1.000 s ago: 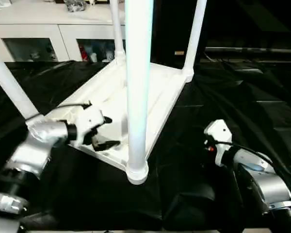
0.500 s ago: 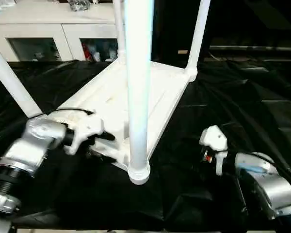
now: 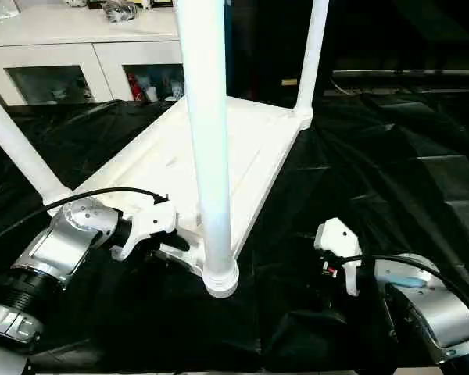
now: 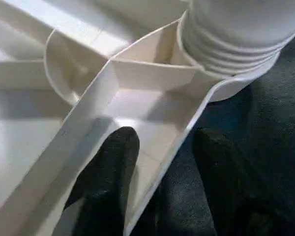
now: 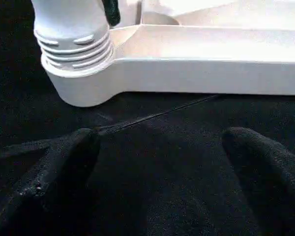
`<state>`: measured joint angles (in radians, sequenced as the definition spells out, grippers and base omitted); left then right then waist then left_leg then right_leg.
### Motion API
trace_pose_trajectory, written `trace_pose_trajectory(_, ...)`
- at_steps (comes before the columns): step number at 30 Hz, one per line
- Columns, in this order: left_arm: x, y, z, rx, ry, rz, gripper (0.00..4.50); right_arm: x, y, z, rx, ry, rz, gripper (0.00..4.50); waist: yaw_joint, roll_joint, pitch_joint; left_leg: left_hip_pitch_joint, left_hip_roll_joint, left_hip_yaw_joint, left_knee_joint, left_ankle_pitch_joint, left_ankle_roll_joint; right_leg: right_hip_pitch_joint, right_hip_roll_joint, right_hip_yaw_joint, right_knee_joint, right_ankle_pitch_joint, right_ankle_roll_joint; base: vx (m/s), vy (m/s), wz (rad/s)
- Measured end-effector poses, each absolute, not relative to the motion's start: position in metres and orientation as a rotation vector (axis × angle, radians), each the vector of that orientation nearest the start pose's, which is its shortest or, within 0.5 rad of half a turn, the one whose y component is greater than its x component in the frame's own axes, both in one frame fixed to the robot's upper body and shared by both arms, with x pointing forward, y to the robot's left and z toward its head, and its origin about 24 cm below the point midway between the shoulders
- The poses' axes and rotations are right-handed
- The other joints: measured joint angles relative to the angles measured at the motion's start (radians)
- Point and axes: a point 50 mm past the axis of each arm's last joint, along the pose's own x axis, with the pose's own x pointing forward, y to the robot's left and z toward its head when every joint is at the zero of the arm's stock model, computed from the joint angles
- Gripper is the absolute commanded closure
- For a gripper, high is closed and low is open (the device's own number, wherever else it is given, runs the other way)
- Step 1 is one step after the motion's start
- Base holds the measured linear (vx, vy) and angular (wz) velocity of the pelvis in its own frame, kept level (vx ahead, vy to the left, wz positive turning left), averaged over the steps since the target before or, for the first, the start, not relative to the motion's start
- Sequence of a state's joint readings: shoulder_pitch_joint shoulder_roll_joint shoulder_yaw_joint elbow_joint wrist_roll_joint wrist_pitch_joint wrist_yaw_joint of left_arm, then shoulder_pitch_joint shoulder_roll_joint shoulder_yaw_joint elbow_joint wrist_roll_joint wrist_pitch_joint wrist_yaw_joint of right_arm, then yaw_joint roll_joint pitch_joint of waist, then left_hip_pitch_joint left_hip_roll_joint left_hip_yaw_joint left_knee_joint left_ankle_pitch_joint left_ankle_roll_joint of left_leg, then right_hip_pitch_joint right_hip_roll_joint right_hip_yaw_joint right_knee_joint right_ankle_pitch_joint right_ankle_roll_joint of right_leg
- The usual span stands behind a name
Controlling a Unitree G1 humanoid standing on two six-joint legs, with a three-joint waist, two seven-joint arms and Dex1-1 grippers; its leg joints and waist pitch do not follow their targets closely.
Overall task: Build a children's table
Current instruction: Rotate table base
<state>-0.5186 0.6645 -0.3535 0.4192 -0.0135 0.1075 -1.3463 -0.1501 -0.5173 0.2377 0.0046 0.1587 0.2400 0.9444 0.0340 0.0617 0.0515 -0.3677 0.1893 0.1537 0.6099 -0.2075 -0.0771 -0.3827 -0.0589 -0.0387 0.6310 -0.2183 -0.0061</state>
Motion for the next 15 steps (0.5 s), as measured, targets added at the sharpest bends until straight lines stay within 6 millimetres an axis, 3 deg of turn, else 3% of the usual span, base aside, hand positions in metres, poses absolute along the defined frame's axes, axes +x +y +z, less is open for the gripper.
trace_pose_trajectory(3, 0.2958, 0.2008, 0.0658, 0.602, 0.623, -1.366, 2.59, 0.2467, -0.1557, 0.0442, -0.306, 0.359, 1.127, 0.00, 0.001, -0.001, 0.000, 0.000, 0.000, 0.000, 0.000, 0.000, 0.000, 0.000, 0.000, 0.000, 0.000, 0.000, 0.000, 0.000, 0.000, 0.00)
trace_pose_trajectory(5, 0.2959, 0.2023, 0.0655, 0.610, 0.629, -1.358, 2.97, 0.2467, -0.1555, 0.0440, -0.310, 0.360, 1.127, 0.00, 0.000, -0.002, 0.000, 0.000, 0.000, 0.000, 0.000, 0.000, 0.000, 0.000, 0.000, 0.000, 0.000, 0.000, 0.000, 0.000, 0.000, 0.00)
trace_pose_trajectory(15, 0.2922, 0.1981, 0.0649, 0.633, 0.614, -1.377, 3.65, 0.2487, -0.1538, 0.0440, -0.329, 0.349, 1.106, 0.00, -0.007, -0.001, 0.000, 0.000, 0.000, 0.002, 0.000, 0.000, 0.000, 0.000, 0.000, 0.001, -0.001, 0.000, 0.000, 0.000, 0.000, 0.00)
